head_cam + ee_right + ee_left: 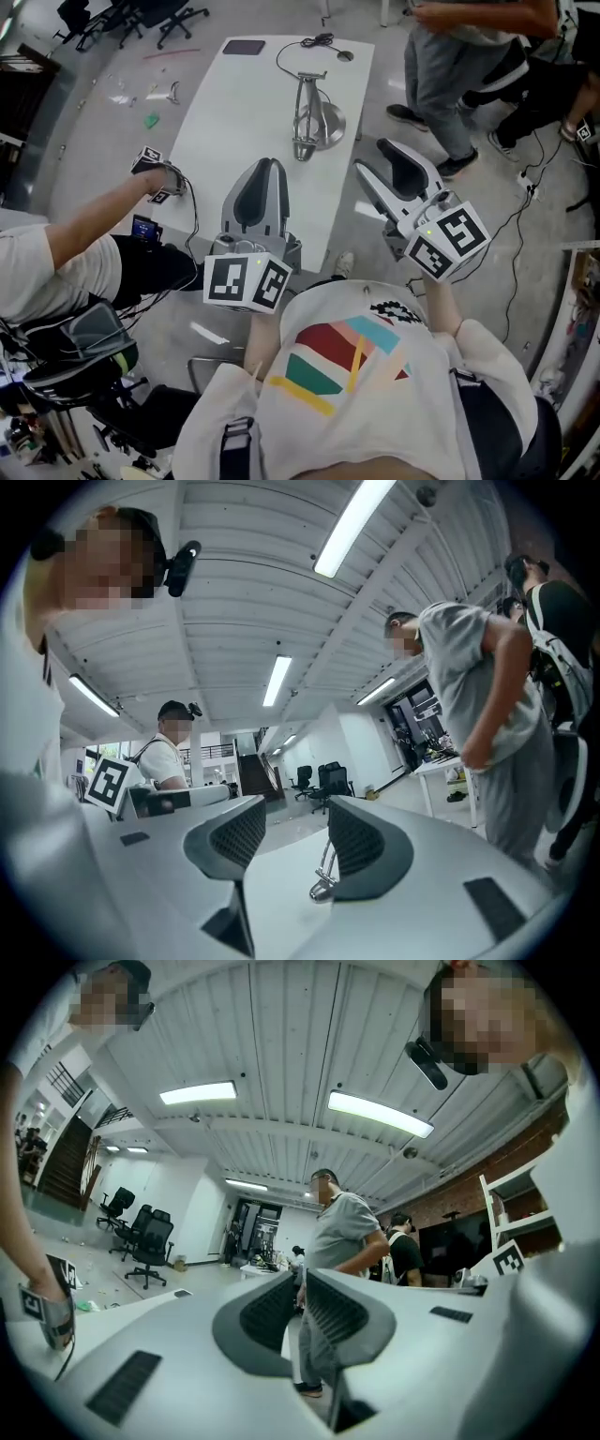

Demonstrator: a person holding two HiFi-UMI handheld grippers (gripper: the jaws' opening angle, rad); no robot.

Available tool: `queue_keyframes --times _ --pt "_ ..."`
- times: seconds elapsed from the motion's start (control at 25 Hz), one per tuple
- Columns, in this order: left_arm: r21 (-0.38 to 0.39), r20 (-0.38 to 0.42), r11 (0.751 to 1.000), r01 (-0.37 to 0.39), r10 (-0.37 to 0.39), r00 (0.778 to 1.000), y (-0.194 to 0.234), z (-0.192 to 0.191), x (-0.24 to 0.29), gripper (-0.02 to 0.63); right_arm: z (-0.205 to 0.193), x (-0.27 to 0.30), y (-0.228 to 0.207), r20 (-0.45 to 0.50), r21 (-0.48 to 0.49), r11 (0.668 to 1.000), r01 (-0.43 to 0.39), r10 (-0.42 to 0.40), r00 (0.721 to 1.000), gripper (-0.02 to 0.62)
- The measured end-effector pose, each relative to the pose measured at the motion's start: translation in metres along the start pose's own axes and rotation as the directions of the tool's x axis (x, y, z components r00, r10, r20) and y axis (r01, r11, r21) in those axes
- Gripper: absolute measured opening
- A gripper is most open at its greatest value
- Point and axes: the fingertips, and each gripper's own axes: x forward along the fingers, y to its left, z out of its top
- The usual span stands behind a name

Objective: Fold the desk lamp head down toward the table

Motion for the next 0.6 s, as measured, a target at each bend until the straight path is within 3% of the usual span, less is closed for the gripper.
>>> queue_keyframes --times 0.6 --pt "0.007 -0.04 0.999 -0.042 0.043 0.998 0.005 -0.027 -0.003 0.089 -0.019 -0.001 -0.007 -0.021 -0.003 1.0 -0.016 0.016 1.0 0.214"
